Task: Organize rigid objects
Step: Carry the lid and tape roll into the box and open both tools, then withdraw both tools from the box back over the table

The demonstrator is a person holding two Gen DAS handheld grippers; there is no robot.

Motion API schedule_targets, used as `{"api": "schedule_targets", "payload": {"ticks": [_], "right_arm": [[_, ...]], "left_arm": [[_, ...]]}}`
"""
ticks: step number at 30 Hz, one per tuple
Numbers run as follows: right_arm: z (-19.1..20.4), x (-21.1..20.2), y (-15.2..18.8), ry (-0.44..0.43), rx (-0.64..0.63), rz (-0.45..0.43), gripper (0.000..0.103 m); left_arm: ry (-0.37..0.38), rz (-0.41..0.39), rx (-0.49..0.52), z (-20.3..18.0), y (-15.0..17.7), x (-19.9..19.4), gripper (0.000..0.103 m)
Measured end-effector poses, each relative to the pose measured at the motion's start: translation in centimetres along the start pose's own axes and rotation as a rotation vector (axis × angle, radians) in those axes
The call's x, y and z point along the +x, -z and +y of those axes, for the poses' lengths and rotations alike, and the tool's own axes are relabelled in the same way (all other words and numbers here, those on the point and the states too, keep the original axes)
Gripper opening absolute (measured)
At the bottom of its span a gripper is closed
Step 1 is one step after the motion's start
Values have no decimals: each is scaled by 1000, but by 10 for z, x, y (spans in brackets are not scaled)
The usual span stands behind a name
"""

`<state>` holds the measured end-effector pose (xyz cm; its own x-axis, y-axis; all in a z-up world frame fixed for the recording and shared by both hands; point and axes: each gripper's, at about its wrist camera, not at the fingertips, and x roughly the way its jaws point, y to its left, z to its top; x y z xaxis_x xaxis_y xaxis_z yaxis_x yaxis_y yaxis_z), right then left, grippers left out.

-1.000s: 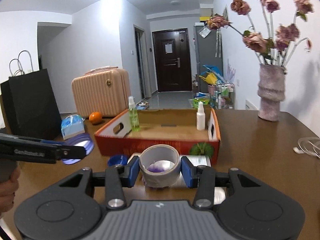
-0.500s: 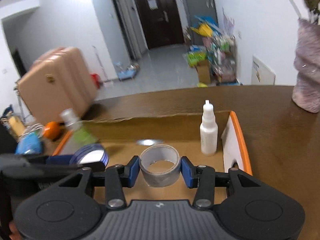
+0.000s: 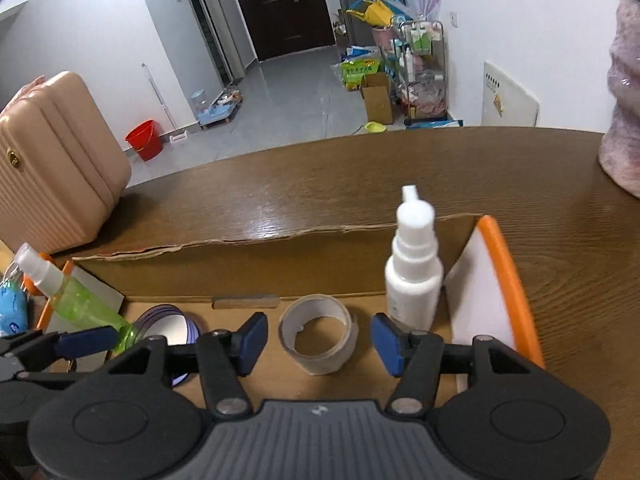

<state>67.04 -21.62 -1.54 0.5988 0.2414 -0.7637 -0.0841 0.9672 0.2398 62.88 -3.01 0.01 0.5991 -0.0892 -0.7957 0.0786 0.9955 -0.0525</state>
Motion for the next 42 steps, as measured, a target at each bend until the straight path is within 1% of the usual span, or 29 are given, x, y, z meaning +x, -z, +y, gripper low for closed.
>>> {"api": "schedule_targets", "payload": {"ticks": [3, 7, 9, 13, 16, 21, 24, 26, 29, 31, 33, 35, 37, 40, 42], "right_arm": [[0, -17, 5, -4, -3, -10, 57], [-3, -52, 11, -6, -12, -37, 57], [-4, -77, 17, -12, -23, -61, 62], [0, -126, 35, -5, -66, -103, 63], [0, -165, 52, -25, -78, -138, 64], [1, -230, 88, -51, -117, -207, 71], [2, -261, 115, -43, -167, -241, 74], [4, -276, 134, -25, -211, -254, 74], [5, -301, 167, -5, -246, -301, 75], [5, -318, 194, -9, -253, -344, 78], [5, -331, 222, -25, -254, -376, 85], [5, -340, 252, -51, -274, -401, 89], [5, -342, 280, -61, -272, -406, 89], [4, -341, 316, -54, -242, -408, 89], [4, -343, 339, -49, -235, -408, 90]], "left_arm": [[2, -17, 7, -3, 4, -18, 80], [4, -68, 46, -6, 13, -61, 83], [-1, -98, 70, -8, 21, -85, 83], [-17, -128, 70, -7, 44, -127, 84], [-34, -159, 67, -4, 66, -162, 84], [-70, -228, 41, 9, 108, -219, 86], [-104, -266, 37, 14, 136, -246, 87], [-122, -301, 33, 15, 160, -263, 87], [-125, -351, 27, 16, 196, -285, 87], [-108, -385, 36, 15, 222, -298, 89], [-94, -430, 62, 11, 246, -308, 93], [-123, -465, 83, 6, 271, -312, 93], [-136, -472, 69, 4, 296, -314, 93], [-90, -459, 32, 4, 328, -318, 93], [-75, -454, 7, 6, 351, -320, 93]]}}
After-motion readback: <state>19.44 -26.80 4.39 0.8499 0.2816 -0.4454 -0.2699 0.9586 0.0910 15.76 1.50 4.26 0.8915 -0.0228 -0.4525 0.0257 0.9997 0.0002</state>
